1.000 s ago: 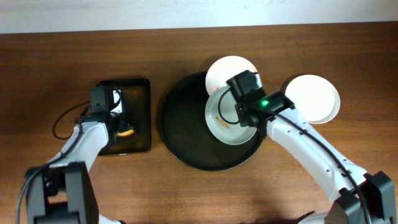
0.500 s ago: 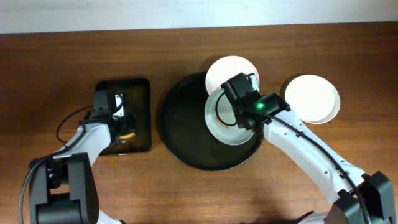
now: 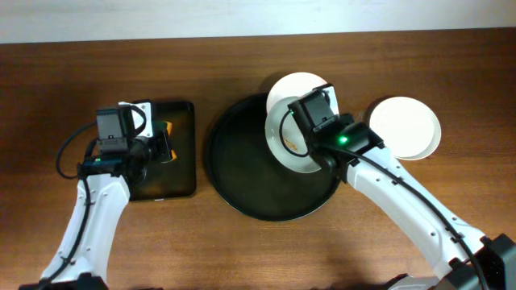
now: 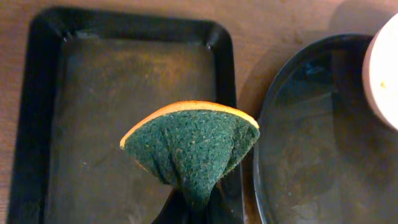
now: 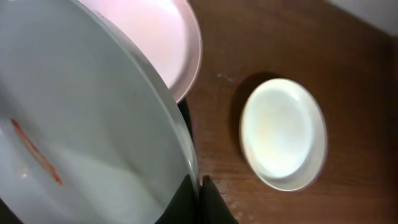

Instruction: Clean dirty plates on tray and stack at the side

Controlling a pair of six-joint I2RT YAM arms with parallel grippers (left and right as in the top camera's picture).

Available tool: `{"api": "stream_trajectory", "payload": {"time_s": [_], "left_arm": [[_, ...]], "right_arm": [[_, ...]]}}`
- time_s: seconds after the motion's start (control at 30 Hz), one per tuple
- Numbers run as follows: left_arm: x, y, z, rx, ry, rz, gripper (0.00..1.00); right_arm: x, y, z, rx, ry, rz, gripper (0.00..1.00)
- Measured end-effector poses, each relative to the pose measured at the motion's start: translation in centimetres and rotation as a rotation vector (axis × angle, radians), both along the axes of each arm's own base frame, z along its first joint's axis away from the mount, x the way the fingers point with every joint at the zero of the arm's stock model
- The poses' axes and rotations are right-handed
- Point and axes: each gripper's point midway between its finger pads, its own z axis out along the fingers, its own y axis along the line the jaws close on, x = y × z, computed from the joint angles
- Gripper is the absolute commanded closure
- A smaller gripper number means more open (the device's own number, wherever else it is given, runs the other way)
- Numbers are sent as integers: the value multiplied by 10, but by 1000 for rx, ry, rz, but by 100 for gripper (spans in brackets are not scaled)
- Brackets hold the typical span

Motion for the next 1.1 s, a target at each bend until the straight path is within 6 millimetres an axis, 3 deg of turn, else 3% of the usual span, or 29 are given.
{"api": "stream_trajectory", "payload": {"time_s": [0.07, 0.17, 0.27, 0.53, 0.8, 0.87, 0.93, 1.1], "left_arm": [[-3, -1, -10, -4, 38, -1, 100], [-3, 3, -12, 12, 44, 11, 100], [-6, 2, -13, 10, 55, 10, 100], [-16, 1, -20, -7, 109, 22, 100], [-18, -8, -20, -56, 118, 6, 100], [-5, -18, -9, -118, 47, -25, 100], [5, -42, 9, -278, -6, -62, 100], [18, -49, 23, -361, -51, 3, 100]], "right_arm": [[-2, 6, 9, -55, -43, 13, 96], [-5, 34, 35, -150, -166, 85, 96], [-11, 46, 41, -184, -197, 111, 96], [-14, 40, 42, -183, -211, 63, 96], [-13, 34, 31, -75, -184, -7, 96], [-13, 32, 18, 7, -110, -9, 96], [-20, 25, 4, 62, -21, -29, 96], [-38, 7, -17, 154, 132, -110, 96]]}}
